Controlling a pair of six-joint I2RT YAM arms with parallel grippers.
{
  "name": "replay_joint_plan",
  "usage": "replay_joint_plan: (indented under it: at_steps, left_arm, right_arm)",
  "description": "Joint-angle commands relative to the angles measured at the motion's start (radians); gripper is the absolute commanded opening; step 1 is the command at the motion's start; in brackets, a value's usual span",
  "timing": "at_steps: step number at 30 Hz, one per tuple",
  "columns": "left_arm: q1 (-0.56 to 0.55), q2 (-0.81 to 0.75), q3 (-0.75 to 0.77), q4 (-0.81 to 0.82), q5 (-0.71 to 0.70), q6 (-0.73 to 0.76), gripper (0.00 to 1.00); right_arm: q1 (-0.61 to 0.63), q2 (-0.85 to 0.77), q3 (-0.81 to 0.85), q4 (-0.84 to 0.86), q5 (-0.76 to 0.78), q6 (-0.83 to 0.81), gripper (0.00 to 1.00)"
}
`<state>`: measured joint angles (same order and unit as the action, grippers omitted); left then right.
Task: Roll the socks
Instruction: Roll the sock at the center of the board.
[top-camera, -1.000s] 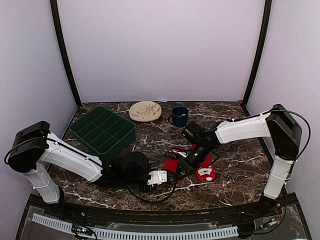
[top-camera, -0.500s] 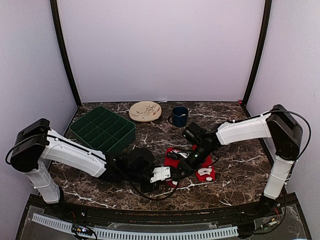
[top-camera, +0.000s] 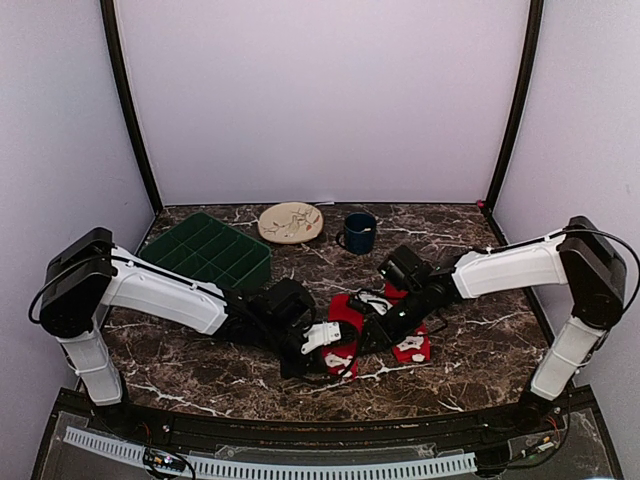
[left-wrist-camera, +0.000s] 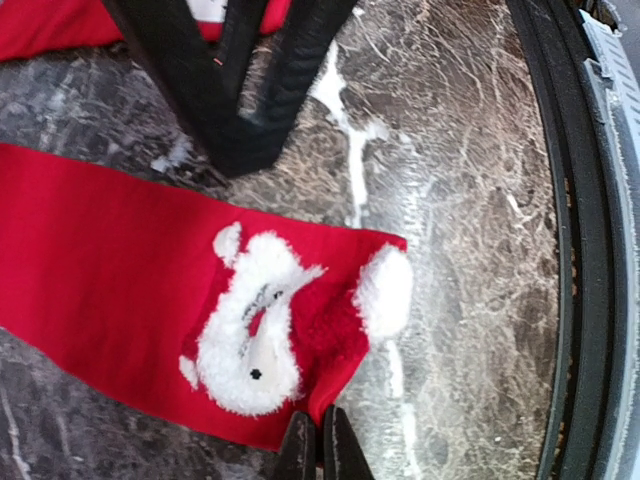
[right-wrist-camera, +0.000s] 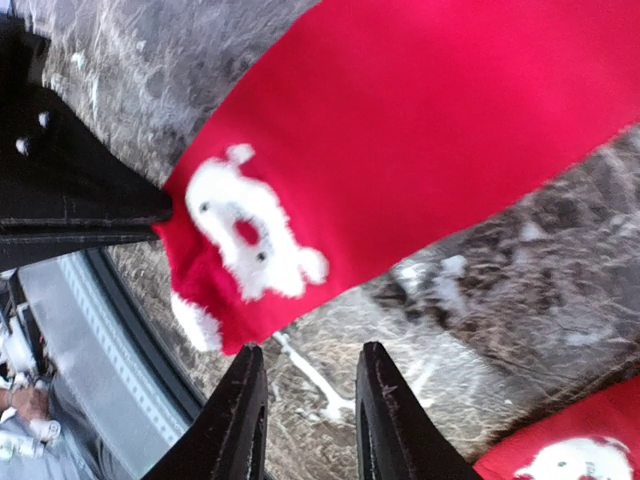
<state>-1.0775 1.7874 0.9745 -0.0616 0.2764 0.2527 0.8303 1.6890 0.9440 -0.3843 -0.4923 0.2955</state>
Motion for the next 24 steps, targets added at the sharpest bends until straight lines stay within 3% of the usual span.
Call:
replay_joint_plan:
  at_steps: [1,9,16,24]
  left_arm:
    - [0.024,0.012,0.054,-0.091,0.119,-0.038,0.00]
    - [0.079,0.063,0.160,-0.198,0.247,-0.065,0.00]
    - [0.126,0.130,0.239,-0.305,0.365,-0.089,0.00]
    - [0.173,0.156,0.234,-0.288,0.457,-0.153,0.00]
  right_arm:
    - [-0.010,-0.060,-0.044,0.081,0.097,0.042,0.30]
    - [0.006,-0.188,-0.152,0.166,0.249,0.061,0.31]
    - [0.091,-0.289,-0.224,0.220,0.421,0.056,0.32]
    - [0.204,-0.365,-0.266,0.265,0.564,0.009,0.33]
